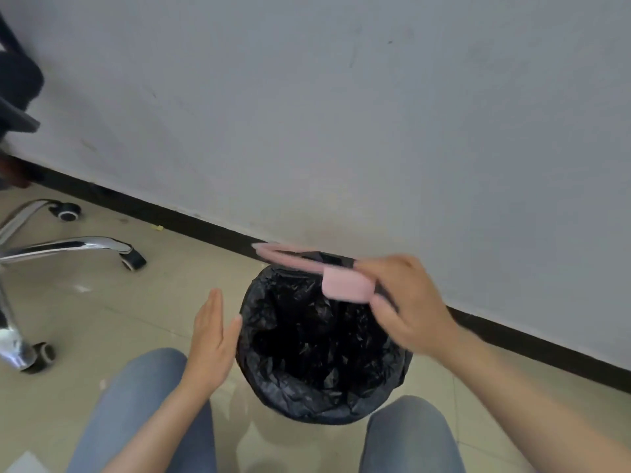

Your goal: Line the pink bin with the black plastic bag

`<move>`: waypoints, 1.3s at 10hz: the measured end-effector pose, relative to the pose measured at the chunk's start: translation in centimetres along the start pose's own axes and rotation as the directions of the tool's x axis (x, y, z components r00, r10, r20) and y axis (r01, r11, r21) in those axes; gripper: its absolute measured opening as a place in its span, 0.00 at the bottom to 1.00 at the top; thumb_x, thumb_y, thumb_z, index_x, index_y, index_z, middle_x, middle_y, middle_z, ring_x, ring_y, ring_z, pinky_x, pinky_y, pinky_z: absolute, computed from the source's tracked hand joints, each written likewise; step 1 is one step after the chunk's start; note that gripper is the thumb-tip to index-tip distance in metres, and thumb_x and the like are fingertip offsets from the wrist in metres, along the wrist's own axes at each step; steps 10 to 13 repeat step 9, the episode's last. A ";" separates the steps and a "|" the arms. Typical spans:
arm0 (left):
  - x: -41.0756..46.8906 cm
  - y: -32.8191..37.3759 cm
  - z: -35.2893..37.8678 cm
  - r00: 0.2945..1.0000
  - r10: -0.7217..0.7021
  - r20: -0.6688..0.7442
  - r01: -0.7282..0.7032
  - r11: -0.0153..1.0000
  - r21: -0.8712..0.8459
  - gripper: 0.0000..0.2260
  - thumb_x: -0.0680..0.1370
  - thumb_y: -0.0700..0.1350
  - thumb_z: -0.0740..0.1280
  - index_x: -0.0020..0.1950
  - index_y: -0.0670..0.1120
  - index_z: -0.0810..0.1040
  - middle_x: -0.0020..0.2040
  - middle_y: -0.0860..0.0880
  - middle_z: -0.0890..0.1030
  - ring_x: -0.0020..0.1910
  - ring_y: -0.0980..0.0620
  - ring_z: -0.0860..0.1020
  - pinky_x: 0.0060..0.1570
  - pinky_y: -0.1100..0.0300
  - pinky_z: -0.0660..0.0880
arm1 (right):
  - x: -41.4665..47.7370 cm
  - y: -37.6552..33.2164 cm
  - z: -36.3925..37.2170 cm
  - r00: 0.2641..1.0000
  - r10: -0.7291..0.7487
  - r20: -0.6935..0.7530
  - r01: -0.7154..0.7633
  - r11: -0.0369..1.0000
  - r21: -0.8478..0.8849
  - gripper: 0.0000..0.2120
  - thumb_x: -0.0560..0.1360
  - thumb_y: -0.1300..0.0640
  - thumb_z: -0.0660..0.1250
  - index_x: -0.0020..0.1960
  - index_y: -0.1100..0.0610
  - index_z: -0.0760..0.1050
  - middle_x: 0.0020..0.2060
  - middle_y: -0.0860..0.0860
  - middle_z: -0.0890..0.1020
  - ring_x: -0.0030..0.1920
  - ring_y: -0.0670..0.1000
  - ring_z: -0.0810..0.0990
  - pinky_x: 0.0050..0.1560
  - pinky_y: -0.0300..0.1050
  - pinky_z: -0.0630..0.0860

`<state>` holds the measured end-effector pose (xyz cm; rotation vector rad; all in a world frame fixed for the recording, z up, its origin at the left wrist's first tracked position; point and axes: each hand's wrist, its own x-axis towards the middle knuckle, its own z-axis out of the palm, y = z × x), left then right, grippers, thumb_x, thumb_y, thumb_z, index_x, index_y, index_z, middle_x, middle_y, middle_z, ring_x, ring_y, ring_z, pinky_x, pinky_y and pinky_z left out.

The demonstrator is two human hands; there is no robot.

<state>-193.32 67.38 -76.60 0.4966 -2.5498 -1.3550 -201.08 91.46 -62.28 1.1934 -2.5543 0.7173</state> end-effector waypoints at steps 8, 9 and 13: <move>0.6 0.7 4.4 0.899 0.174 0.402 -0.368 0.797 0.479 0.38 0.66 0.62 0.33 0.74 0.48 0.47 0.76 0.46 0.44 0.71 0.53 0.37 0.71 0.51 0.42 | -3.7 1.5 12.6 0.751 0.448 0.485 -0.276 0.880 -0.386 0.19 0.76 0.43 0.53 0.65 0.43 0.69 0.65 0.57 0.72 0.69 0.59 0.65 0.67 0.65 0.60; 0.8 0.8 4.7 0.896 0.134 0.423 -0.365 0.764 0.531 0.38 0.66 0.62 0.33 0.74 0.48 0.46 0.76 0.46 0.44 0.73 0.51 0.38 0.72 0.49 0.44 | -2.1 1.0 9.9 0.728 0.511 0.457 -0.531 0.842 -0.095 0.22 0.79 0.47 0.55 0.72 0.49 0.59 0.71 0.57 0.63 0.73 0.57 0.56 0.72 0.56 0.53; 0.8 0.8 4.7 0.896 0.134 0.423 -0.365 0.764 0.531 0.38 0.66 0.62 0.33 0.74 0.48 0.46 0.76 0.46 0.44 0.73 0.51 0.38 0.72 0.49 0.44 | -2.1 1.0 9.9 0.728 0.511 0.457 -0.531 0.842 -0.095 0.22 0.79 0.47 0.55 0.72 0.49 0.59 0.71 0.57 0.63 0.73 0.57 0.56 0.72 0.56 0.53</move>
